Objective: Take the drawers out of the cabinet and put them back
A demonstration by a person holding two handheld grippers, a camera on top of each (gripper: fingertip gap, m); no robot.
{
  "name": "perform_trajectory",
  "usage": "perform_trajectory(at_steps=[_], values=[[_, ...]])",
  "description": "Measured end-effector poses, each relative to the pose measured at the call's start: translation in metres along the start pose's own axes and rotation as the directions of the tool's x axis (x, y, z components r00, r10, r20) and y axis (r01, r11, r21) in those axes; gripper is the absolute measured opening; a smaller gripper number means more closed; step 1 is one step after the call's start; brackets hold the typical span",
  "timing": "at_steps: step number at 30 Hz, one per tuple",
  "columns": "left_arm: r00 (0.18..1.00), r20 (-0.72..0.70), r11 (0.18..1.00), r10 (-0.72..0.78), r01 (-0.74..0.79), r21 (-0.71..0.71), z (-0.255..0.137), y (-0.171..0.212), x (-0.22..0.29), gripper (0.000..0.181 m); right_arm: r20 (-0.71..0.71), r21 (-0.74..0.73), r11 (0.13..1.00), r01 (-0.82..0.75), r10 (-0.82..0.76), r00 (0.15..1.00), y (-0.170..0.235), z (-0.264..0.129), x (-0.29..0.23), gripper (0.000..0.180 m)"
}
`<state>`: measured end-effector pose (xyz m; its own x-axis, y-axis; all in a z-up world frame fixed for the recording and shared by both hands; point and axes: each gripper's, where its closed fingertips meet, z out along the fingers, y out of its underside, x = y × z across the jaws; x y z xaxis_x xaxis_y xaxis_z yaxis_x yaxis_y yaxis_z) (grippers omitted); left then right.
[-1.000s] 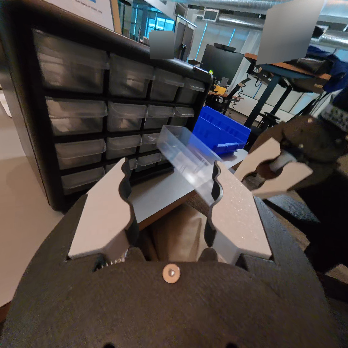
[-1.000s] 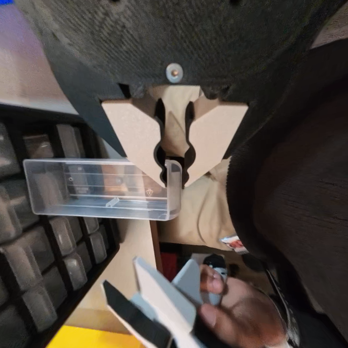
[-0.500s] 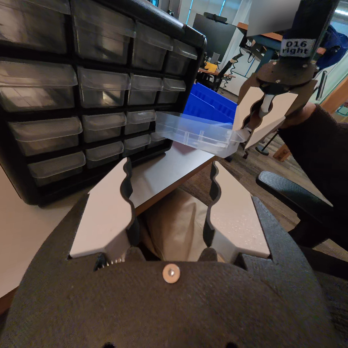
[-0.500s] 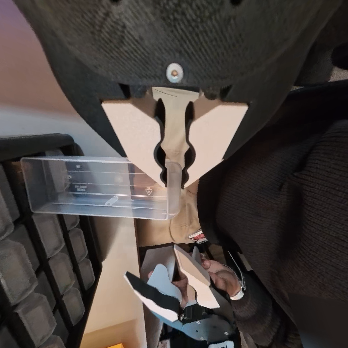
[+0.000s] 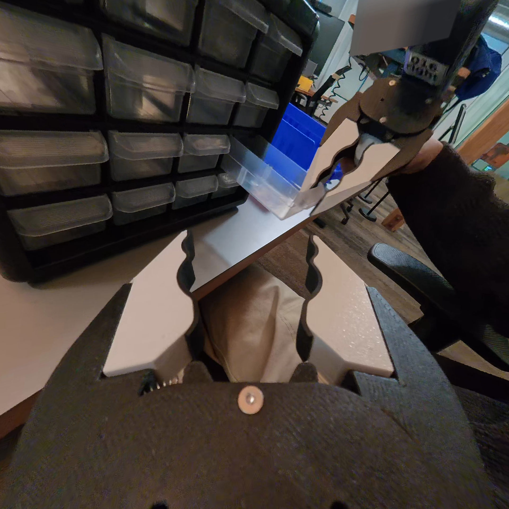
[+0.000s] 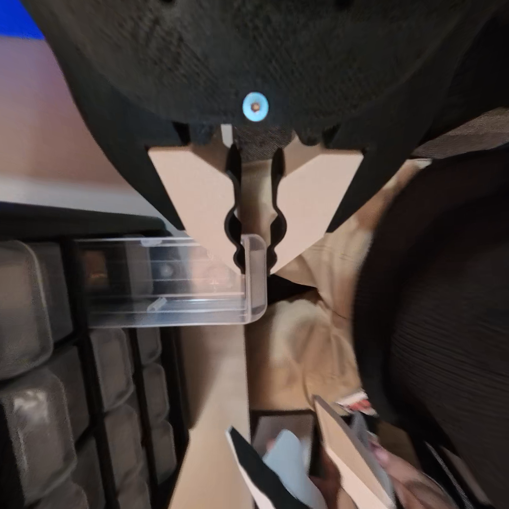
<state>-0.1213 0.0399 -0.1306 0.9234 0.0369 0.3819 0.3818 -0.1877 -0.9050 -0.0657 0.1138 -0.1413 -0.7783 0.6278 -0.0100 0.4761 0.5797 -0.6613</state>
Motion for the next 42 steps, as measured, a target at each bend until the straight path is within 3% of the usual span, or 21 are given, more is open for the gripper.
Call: perform_trajectory(at_steps=[3,8,12,14,18,23,25,30,33,40,42], values=[[1.0,-0.004,1.0,-0.015,0.015,-0.011,0.002,0.003,-0.001,0.08,-0.068,0.004,1.0,0.022,-0.021,0.997,0.004,0.007,0.01,0.016],[1.0,0.0,1.0,-0.025,0.025,-0.017,0.003,0.004,-0.003,0.08,-0.2,0.094,0.996,-0.004,0.023,0.98,-0.001,0.002,0.023,0.062],[0.998,-0.003,0.998,-0.055,0.055,-0.03,0.005,0.008,-0.006,0.08,-0.307,0.248,0.969,0.023,0.055,0.95,-0.019,-0.021,0.021,0.066],[0.996,-0.021,0.995,-0.089,0.088,-0.056,0.008,0.014,-0.005,0.08,-0.379,0.298,0.953,0.058,0.063,0.923,-0.026,-0.034,0.02,0.059],[0.99,-0.045,0.987,-0.136,0.132,-0.09,0.014,0.022,-0.003,0.08,-0.334,0.356,0.929,0.097,0.029,0.942,-0.032,-0.033,-0.007,0.013],[0.985,-0.037,0.982,-0.168,0.165,-0.088,0.016,0.021,-0.01,0.08,-0.279,0.248,0.967,0.061,0.01,0.96,-0.01,0.001,-0.012,0.01],[0.981,-0.036,0.979,-0.189,0.185,-0.09,0.016,0.021,-0.012,0.08,-0.279,0.185,0.981,0.063,-0.009,0.96,0.001,0.01,-0.008,0.0],[0.979,-0.048,0.976,-0.201,0.195,-0.098,0.017,0.022,-0.011,0.08,-0.347,0.191,0.979,0.071,0.0,0.938,-0.001,0.008,0.011,0.0],[0.984,-0.056,0.981,-0.167,0.161,-0.106,0.018,0.023,-0.008,0.08,-0.387,0.217,0.974,0.056,0.033,0.921,-0.003,0.006,0.028,0.008],[0.992,-0.063,0.988,-0.111,0.103,-0.116,0.018,0.023,-0.006,0.08,-0.475,0.221,0.975,0.021,0.089,0.875,0.001,0.016,0.065,0.049],[0.988,-0.068,0.984,-0.139,0.129,-0.126,0.018,0.024,-0.007,0.08,-0.486,0.245,0.97,-0.001,0.123,0.865,0.001,0.019,0.071,0.069]])
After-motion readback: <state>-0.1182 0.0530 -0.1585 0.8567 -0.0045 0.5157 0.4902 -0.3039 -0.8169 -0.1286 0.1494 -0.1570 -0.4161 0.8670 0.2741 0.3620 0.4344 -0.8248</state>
